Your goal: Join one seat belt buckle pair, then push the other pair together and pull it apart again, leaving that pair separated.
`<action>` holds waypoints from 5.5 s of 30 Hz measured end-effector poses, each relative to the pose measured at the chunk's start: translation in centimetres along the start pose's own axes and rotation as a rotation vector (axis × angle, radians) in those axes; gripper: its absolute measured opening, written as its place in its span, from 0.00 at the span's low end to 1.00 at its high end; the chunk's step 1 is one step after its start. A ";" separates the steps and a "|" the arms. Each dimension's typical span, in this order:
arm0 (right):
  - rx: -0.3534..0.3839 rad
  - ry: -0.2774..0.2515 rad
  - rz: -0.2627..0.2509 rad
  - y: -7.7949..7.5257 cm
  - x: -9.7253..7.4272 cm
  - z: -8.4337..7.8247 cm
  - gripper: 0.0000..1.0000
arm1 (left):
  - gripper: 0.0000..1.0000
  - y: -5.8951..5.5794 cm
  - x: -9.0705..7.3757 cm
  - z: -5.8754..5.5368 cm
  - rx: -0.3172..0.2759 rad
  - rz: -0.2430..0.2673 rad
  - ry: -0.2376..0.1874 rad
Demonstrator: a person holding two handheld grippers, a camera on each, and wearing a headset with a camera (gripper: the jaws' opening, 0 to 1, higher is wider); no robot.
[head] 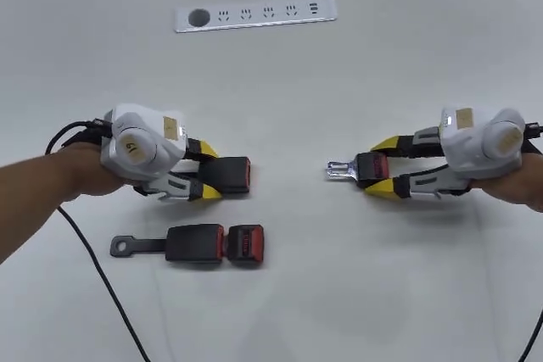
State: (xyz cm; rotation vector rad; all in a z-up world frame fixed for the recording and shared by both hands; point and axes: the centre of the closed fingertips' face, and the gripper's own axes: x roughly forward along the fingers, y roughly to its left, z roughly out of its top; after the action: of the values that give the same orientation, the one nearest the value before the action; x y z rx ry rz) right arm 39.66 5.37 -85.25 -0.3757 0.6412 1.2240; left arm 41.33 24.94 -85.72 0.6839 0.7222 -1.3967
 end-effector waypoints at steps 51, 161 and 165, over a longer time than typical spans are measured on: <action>-0.020 -0.084 0.053 2.0 6.8 5.6 0.37 | 0.35 -0.1 -0.3 -0.5 -0.008 0.001 0.035; -0.009 0.024 0.004 3.5 11.9 8.6 0.37 | 0.34 -0.6 -0.3 -0.6 0.085 -0.057 0.158; -0.004 0.017 0.004 3.5 11.6 8.3 0.37 | 0.34 -0.7 -0.3 -0.6 0.097 -0.062 0.162</action>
State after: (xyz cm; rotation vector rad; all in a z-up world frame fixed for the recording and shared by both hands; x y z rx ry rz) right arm 40.72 20.02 -85.98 -0.3886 0.6548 1.2270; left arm 40.62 25.60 -85.88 0.8641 0.8128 -1.4520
